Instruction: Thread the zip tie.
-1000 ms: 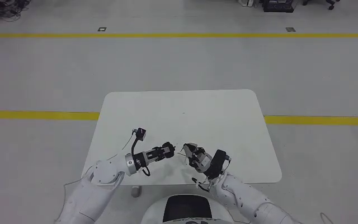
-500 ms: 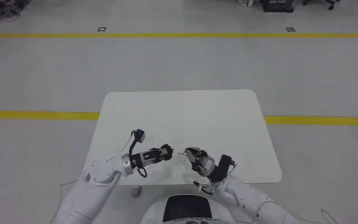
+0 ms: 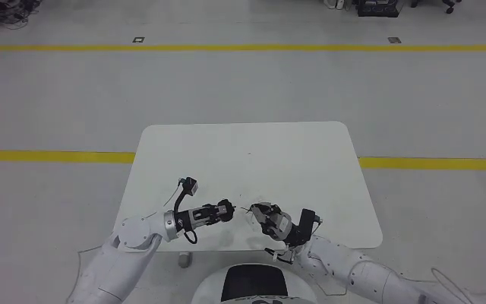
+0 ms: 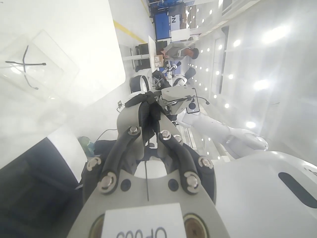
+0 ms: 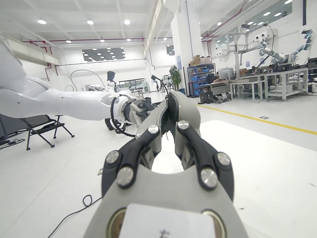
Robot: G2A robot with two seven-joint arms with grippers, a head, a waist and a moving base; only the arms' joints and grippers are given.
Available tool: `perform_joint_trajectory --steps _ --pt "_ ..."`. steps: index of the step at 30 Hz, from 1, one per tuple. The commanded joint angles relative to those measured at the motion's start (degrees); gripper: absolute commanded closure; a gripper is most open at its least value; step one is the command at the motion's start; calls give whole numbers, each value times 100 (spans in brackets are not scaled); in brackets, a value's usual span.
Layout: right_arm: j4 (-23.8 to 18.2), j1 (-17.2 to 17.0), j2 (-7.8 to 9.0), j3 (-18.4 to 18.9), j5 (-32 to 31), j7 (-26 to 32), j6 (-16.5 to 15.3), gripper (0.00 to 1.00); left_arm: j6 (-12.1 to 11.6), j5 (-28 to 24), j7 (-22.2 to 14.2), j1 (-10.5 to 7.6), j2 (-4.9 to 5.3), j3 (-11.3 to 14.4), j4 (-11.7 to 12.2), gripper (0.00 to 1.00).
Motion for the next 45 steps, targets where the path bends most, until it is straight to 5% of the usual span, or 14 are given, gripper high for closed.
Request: perform_joint_trajectory --steps 1,7,13,20,33,45 --pt "-48 -19 -5 50 29 71 0 100 145 -134 -55 -21 -5 87 -8 100" --pt "1 -39 -20 85 14 -49 0 100 642 -489 -485 -238 4 268 180 100" --pt "81 100 -38 -117 -3 -95 0 100 769 -764 -534 -403 1 357 391 100" --pt "163 310 -16 -513 177 -324 0 100 656 -873 -484 -416 16 403 408 100" --pt "41 314 94 -513 328 -358 0 100 457 -819 -434 -343 74 435 286 100" --pt "-270 227 86 -513 1030 -215 0 100 -67 -599 -69 -173 125 400 67 100"
